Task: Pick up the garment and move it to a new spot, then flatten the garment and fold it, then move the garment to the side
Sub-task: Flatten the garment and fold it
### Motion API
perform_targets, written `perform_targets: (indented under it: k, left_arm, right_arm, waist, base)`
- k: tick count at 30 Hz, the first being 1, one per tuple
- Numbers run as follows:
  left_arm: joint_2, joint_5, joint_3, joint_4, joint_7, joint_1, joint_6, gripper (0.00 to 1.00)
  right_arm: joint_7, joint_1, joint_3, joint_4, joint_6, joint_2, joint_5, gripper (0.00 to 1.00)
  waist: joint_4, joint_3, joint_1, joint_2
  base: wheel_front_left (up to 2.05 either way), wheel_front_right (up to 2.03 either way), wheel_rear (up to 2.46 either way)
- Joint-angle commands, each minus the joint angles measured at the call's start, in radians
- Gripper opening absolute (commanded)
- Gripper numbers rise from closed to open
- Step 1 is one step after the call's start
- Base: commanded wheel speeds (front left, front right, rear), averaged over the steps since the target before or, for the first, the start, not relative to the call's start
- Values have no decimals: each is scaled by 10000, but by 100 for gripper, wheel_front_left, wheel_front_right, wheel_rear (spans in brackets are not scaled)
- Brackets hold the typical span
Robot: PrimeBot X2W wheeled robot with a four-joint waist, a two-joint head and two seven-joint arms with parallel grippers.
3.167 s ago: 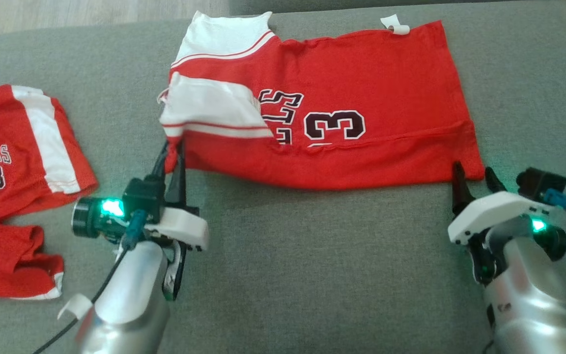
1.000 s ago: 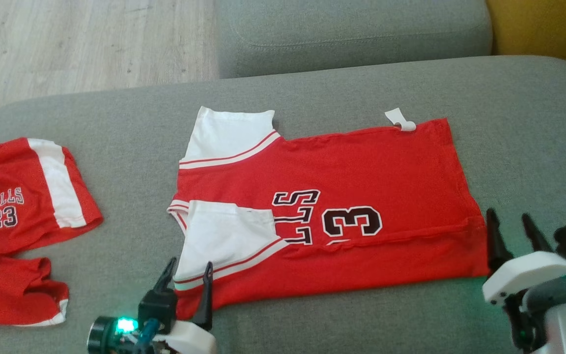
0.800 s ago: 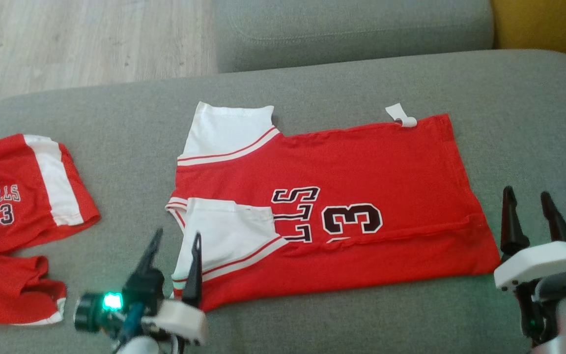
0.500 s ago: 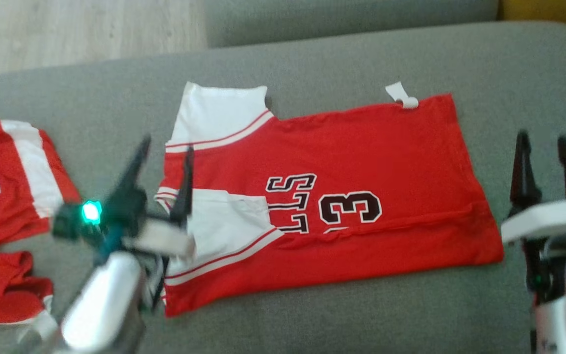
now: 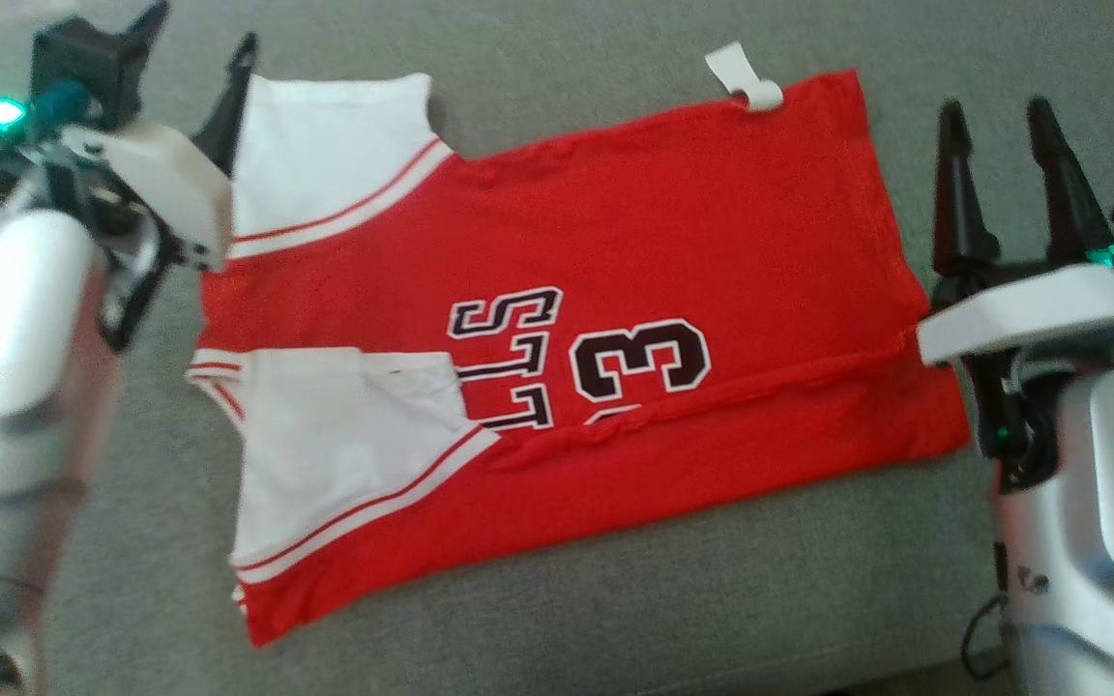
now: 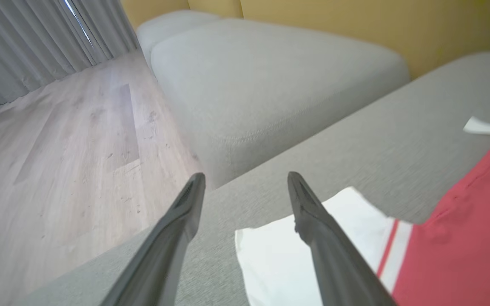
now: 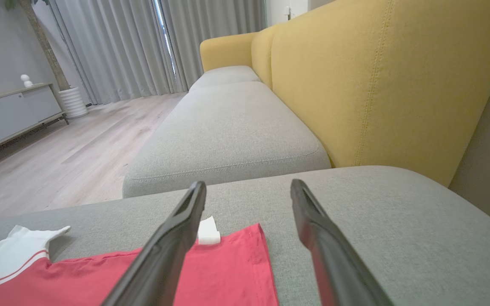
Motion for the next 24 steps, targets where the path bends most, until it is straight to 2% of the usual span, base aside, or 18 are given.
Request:
perform_targets:
  k: [1, 4, 10, 14, 21, 24]
  left_arm:
    - [708, 126, 64, 18, 261, -769, -67, 100]
    - [1103, 2, -456, 805, 845, -1416, -132, 100]
    - [1681, -1216, -1775, 1734, 2126, -2218, -144, 100]
    - [1991, -1562, -2302, 2221, 2523, -2611, -145, 100]
    - [1993, -1990, -2703, 2940, 2488, -3020, -146, 100]
    - [1871, -2827, -2908, 3016, 2793, -3012, -147, 100]
  right_arm:
    - [-47, -397, 389, -421, 67, -49, -50, 100]
    - [-110, -668, 747, -427, 67, -49, 51, 100]
    - [-249, -945, 1025, -402, 67, -49, 172, 100]
    - [-320, -945, 986, -379, 67, -49, 272, 100]
    - [-500, -752, 944, -282, 67, -49, 432, 100]
    - [-541, -722, 907, -227, 67, -49, 457, 100]
  waist:
    - [-445, 550, -3, 0]
    - [-702, 888, -3, 0]
    - [-1005, 1374, -3, 0]
    - [-1070, 1610, -3, 0]
    - [-1127, 1781, -3, 0]
    - [-1148, 1781, -3, 0]
  base:
    - [0, 0, 0]
    - [0, 0, 0]
    - [0, 0, 0]
    - [0, 0, 0]
    - [0, 0, 0]
    - [0, 0, 0]
